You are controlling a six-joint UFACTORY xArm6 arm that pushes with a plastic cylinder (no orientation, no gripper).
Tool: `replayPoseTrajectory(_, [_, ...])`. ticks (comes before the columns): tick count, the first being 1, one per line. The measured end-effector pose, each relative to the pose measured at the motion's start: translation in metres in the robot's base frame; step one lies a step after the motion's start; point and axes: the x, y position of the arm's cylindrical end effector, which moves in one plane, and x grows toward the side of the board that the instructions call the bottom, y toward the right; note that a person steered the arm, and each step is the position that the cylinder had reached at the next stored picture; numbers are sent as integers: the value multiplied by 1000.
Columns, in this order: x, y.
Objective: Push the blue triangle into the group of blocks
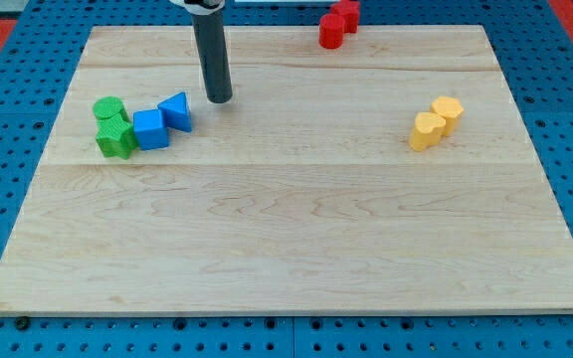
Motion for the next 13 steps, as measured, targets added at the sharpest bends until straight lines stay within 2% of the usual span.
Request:
replayPoseTrajectory(1, [0,0])
replayPoseTrajectory(3, [49,-12])
replayPoseTrajectory(4, [39,-54])
replayPoseTrajectory(5, [13,-58])
replayPoseTrajectory(6, [6,-22])
replayPoseTrajectory(8, [4,-89])
replayPoseTrajectory(9, [-14,-91])
replayPoseTrajectory(10, [-69,-94])
replayPoseTrajectory(11, [-59,-178])
replayPoseTrajectory(12, [-20,-167])
replayPoseTrajectory(13, [-35,-142])
